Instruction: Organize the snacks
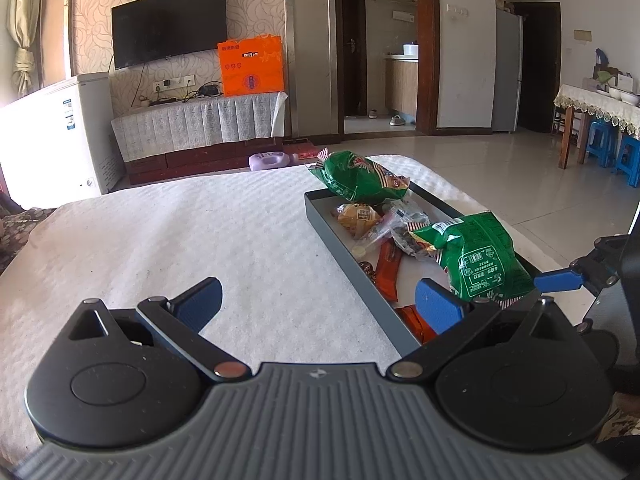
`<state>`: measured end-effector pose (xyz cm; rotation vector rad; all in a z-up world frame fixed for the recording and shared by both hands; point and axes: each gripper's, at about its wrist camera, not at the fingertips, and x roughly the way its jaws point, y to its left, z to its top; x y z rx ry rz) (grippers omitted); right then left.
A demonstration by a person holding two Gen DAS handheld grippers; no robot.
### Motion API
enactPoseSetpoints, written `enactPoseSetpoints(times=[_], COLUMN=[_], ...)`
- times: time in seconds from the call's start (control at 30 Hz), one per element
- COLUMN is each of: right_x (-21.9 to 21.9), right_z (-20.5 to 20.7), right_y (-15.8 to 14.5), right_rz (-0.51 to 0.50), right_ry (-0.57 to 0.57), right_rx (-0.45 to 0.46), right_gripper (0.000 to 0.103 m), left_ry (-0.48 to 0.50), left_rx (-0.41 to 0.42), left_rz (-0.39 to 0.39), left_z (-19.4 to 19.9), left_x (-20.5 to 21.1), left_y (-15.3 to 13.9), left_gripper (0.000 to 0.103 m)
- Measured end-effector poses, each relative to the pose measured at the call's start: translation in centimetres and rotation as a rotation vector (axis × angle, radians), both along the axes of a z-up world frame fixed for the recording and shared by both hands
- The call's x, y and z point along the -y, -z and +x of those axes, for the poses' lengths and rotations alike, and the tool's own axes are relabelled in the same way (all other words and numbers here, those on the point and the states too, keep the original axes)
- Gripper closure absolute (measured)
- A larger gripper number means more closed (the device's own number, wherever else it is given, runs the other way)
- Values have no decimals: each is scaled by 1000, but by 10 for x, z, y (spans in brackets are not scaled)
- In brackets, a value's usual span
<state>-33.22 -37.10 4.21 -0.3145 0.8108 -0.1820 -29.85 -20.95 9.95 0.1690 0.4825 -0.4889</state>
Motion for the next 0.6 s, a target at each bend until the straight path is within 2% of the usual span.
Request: enactPoseSetpoints(times=[0.17, 0.6], right_x=[-2, -8], right_z=[-4, -5], right_y=[-2, 1], right_rz=[-7, -14], right_ry=[-10, -38], right_rx=[11, -28], right_gripper=[28, 28], left_ry=[7, 12], left_rx=[0, 1], left_rz=[9, 19], left_z=[-1, -2], left_x=[3, 3], left_y=[1, 2], left_gripper=[0, 0])
